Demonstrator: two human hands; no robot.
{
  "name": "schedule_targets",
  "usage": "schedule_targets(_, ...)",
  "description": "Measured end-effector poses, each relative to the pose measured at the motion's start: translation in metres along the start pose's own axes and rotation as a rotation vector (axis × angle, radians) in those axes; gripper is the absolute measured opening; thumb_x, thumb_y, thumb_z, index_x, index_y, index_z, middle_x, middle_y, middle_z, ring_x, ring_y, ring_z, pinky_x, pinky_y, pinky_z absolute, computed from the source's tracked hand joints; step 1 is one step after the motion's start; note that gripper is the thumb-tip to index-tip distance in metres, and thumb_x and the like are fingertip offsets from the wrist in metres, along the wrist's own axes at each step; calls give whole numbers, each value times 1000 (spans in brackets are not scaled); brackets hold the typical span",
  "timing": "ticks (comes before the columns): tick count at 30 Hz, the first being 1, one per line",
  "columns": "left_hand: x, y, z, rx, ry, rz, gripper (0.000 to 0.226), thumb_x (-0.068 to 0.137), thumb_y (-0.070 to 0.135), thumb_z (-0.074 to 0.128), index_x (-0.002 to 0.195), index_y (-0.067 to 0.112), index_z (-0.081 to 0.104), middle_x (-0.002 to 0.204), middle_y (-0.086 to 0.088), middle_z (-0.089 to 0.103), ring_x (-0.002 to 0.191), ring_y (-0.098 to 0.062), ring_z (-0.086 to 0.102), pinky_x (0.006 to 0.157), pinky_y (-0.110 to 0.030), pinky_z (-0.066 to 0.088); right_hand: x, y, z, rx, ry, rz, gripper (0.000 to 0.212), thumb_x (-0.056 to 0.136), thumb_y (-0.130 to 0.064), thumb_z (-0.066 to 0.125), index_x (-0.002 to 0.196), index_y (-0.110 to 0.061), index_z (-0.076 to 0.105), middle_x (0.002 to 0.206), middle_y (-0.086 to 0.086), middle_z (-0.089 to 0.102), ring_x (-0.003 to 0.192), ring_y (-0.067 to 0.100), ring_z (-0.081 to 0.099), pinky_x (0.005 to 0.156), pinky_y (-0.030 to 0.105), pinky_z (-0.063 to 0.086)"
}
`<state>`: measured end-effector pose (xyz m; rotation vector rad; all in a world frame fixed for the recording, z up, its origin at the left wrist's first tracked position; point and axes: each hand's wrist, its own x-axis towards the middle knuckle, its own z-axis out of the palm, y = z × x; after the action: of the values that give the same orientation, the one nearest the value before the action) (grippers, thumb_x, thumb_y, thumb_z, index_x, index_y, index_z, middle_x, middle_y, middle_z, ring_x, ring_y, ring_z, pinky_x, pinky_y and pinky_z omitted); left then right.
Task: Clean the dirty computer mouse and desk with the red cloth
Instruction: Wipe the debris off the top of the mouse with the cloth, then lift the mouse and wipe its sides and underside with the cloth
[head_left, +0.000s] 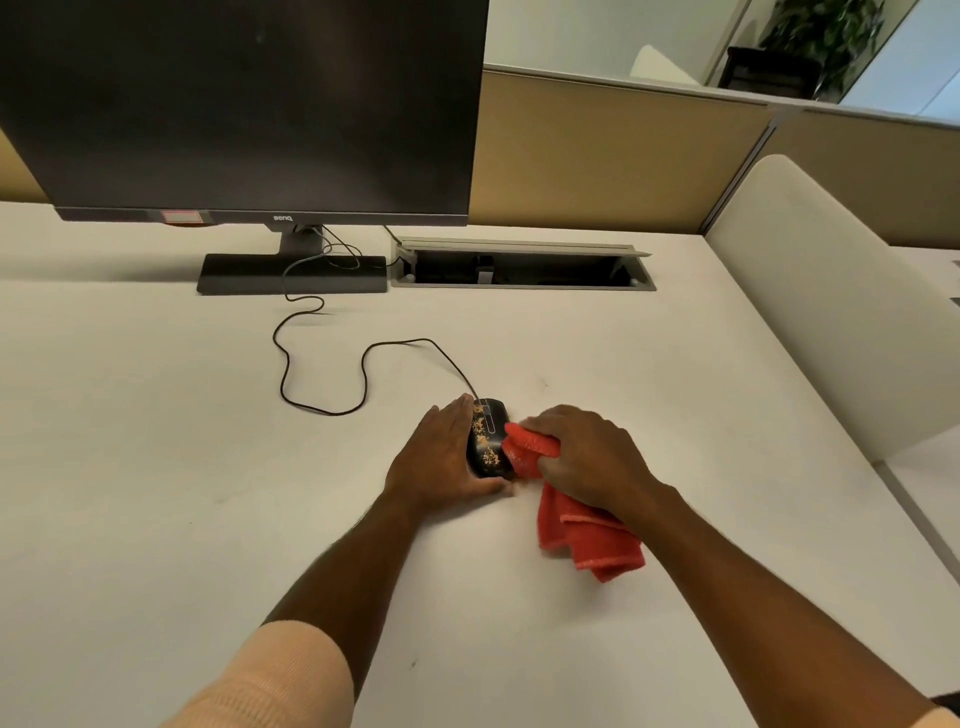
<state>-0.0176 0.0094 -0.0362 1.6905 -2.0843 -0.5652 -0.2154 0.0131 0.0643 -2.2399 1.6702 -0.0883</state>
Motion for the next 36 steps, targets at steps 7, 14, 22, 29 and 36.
schedule_targets(7, -1, -2, -1, -16, 17, 54, 129, 59, 91, 56, 153, 12, 17, 156, -3, 33, 141, -20, 28, 119, -41, 22, 5, -18, 11, -42, -66, 33, 51, 79, -40, 56, 130, -40, 54, 129, -11, 56, 109, 19, 58, 80, 32, 43)
schedule_targets(14, -1, -6, 6, -20, 71, 74, 128, 63, 89, 57, 153, 9, 13, 159, -4, 29, 143, -14, 18, 121, -33, 12, -18, -9, 6, -33, -190, 76, 46, 74, -52, 48, 117, -45, 61, 115, -13, 62, 102, 17, 58, 76, 33, 42)
schedule_targets(22, -4, 5, -7, 7, 113, 63, 121, 71, 86, 45, 154, 6, 8, 163, -13, 5, 151, -29, 3, 121, -43, 0, -37, 0, -32, 432, 123, 287, 52, 74, -23, 60, 124, -37, 61, 117, -10, 64, 97, 11, 58, 82, 29, 48)
schedule_targets(29, -21, 88, -38, -437, 307, -77, 77, 89, 49, 64, 149, 12, 32, 156, -8, 34, 143, -22, 32, 117, -42, 30, -41, -16, -73, 816, 256, 460, 45, 84, -15, 64, 127, -22, 59, 115, 3, 64, 96, 24, 64, 87, 46, 56)
schedule_targets(36, -10, 133, -96, -1423, -282, -399, 40, 90, 43, 67, 101, 6, 75, 99, -22, 74, 84, -32, 72, 70, -36, 58, -40, -31, -94, 1151, 154, 394, 44, 91, -28, 63, 132, -18, 52, 120, 11, 63, 100, 31, 67, 86, 49, 57)
